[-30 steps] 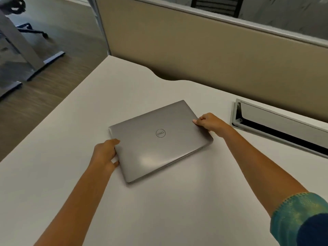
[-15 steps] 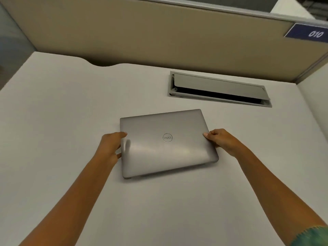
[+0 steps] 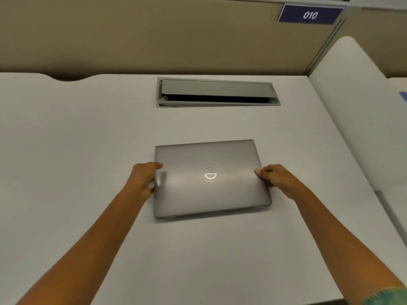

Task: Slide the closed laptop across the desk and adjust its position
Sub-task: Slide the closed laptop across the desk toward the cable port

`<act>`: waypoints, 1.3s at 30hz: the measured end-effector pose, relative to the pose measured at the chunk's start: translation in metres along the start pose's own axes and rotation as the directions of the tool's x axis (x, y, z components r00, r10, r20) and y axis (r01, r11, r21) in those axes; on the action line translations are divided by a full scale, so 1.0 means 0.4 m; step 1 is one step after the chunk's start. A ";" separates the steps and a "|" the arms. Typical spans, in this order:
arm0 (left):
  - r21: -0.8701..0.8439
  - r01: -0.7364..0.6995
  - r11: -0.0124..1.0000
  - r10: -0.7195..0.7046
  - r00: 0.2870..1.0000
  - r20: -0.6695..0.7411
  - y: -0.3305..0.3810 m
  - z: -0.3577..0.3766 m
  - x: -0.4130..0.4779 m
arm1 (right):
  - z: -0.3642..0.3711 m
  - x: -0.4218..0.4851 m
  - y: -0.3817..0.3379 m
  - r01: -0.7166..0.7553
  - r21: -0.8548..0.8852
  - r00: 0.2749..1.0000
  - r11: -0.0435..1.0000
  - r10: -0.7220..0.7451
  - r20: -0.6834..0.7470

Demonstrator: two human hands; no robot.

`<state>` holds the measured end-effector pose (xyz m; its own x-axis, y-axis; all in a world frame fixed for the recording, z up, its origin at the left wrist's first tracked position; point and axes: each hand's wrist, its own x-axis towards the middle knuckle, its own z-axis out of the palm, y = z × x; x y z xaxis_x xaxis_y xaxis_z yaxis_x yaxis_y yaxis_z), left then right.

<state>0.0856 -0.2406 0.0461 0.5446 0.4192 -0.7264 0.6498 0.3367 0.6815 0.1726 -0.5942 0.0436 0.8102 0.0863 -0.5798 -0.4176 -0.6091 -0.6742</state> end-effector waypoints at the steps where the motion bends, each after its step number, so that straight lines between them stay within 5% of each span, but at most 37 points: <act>1: 0.005 -0.001 1.000 0.001 1.000 0.001 -0.004 0.010 -0.004 | -0.009 -0.003 0.010 0.000 0.003 1.000 1.000 0.000 -0.005; 21: 0.100 -0.015 0.995 0.018 0.999 -0.037 -0.049 0.063 -0.027 | -0.037 -0.010 0.062 -0.017 -0.093 0.996 0.995 0.009 -0.085; 26: 0.231 -0.060 0.971 0.067 0.997 -0.024 -0.038 0.066 -0.028 | -0.030 -0.020 0.055 -0.032 -0.180 0.989 0.983 0.005 -0.151; 29: 0.470 -0.156 0.868 0.221 0.972 -0.085 -0.026 0.090 -0.034 | -0.012 -0.055 0.045 -0.032 -0.256 0.959 0.966 -0.042 -0.280; 31: 0.617 -0.237 0.751 0.370 0.924 -0.095 -0.012 0.110 -0.037 | 0.013 -0.103 0.045 0.018 -0.140 0.910 0.990 -0.074 -0.407; 34: 0.706 -0.355 0.613 0.516 0.857 -0.017 0.011 0.135 -0.028 | 0.084 -0.199 0.069 0.082 0.253 0.877 0.964 0.051 -0.478; 39: 0.755 -0.524 0.395 0.621 0.758 0.202 0.043 0.171 0.003 | 0.249 -0.349 0.116 -0.101 0.793 0.941 0.600 0.317 -0.119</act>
<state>0.1338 -0.2917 0.0508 0.9228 0.3566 -0.1456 0.3713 -0.7231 0.5825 -0.0008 -0.5557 0.0476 0.6794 -0.2058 -0.7044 -0.6590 0.2511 -0.7090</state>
